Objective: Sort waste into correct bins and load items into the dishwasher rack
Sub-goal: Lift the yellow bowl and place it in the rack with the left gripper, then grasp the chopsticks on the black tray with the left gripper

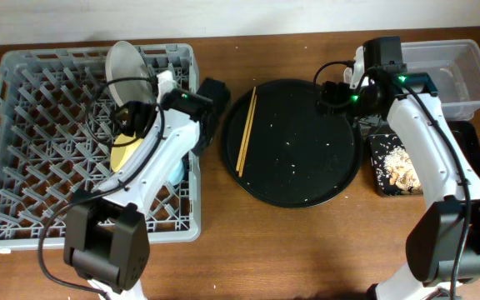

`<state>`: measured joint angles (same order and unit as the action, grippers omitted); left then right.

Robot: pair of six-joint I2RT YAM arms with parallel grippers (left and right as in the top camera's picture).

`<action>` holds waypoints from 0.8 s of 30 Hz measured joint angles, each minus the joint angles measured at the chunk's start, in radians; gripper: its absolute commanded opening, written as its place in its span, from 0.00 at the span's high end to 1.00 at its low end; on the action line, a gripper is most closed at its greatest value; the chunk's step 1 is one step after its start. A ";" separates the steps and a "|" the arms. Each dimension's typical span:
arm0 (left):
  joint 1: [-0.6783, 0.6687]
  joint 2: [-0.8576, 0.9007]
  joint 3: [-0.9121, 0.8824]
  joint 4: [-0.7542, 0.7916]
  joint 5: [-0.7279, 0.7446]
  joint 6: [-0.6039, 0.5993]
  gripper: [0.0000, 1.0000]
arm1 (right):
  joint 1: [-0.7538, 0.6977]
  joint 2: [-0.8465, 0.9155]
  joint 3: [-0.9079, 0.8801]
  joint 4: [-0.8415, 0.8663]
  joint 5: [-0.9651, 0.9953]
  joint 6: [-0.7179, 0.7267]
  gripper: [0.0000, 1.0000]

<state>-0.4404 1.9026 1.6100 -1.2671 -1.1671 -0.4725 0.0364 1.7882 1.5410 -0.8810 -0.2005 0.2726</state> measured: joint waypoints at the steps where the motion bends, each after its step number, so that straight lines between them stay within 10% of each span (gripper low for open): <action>1: 0.000 0.000 0.028 -0.016 0.045 0.001 0.25 | 0.000 0.000 0.000 -0.001 0.000 0.000 0.03; 12: -0.027 0.005 0.294 0.058 0.934 0.107 0.28 | 0.070 0.000 0.000 0.039 -0.053 0.008 0.04; 24: -0.132 0.373 0.298 0.454 1.038 0.143 0.32 | -0.095 0.000 0.000 -0.097 0.001 -0.023 0.03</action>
<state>-0.5728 2.2753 1.9076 -0.8127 -0.1291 -0.3298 -0.0589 1.7882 1.5410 -0.9779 -0.1997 0.2493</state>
